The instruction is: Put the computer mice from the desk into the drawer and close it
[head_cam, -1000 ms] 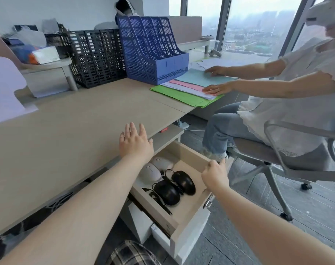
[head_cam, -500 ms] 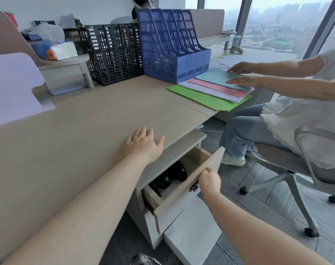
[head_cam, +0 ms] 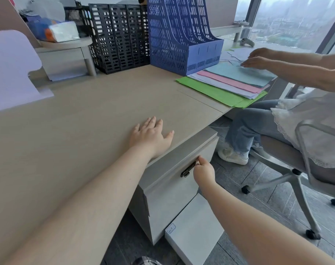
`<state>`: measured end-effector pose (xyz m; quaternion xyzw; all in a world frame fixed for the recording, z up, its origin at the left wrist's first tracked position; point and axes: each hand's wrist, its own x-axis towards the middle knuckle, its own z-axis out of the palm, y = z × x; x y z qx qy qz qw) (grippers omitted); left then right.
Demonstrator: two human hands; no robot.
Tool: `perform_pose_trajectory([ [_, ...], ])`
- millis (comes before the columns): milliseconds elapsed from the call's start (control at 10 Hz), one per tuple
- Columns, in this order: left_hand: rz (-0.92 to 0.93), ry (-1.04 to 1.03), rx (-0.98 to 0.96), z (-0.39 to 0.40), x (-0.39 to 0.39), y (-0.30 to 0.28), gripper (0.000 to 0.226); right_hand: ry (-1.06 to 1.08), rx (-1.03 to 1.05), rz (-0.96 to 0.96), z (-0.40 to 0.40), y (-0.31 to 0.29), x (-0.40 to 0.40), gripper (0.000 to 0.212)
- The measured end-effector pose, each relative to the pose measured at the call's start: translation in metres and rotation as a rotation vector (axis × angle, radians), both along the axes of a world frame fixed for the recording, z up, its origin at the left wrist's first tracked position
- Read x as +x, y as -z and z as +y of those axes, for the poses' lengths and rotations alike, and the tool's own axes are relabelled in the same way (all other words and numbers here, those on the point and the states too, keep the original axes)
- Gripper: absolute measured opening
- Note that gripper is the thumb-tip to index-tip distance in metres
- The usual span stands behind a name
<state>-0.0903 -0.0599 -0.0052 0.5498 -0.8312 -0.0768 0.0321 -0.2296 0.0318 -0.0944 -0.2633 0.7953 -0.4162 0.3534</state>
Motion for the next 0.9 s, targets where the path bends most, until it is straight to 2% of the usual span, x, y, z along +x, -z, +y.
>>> perform_pose_trajectory([
  [100,0.004,0.007,-0.004,-0.001,-0.001,0.002,0.070,-0.014,0.020,0.012,-0.006,-0.001,0.004,0.059],
  [300,0.005,0.003,-0.010,-0.004,-0.002,0.005,0.070,-0.008,0.028,0.050,-0.017,0.007,0.010,0.051],
  [400,0.001,0.004,-0.009,-0.005,-0.003,0.006,0.070,-0.041,0.087,0.127,-0.022,0.008,0.009,0.032],
  [500,-0.004,0.001,-0.008,-0.003,-0.003,0.004,0.070,-0.123,0.118,0.203,-0.019,0.004,0.003,0.022],
  [600,-0.005,0.005,-0.016,-0.001,-0.002,0.003,0.070,-0.242,0.168,0.279,-0.020,0.003,-0.009,0.032],
  [700,-0.009,0.016,-0.004,0.000,-0.002,0.001,0.070,-0.261,0.214,0.303,-0.024,0.004,-0.013,0.036],
  [800,-0.001,0.016,-0.020,-0.001,-0.001,0.001,0.071,-0.272,0.221,0.315,-0.027,0.002,-0.010,0.024],
  [900,0.019,0.015,-0.021,-0.001,-0.001,0.003,0.070,-0.269,0.239,0.249,-0.023,0.000,-0.013,0.029],
])
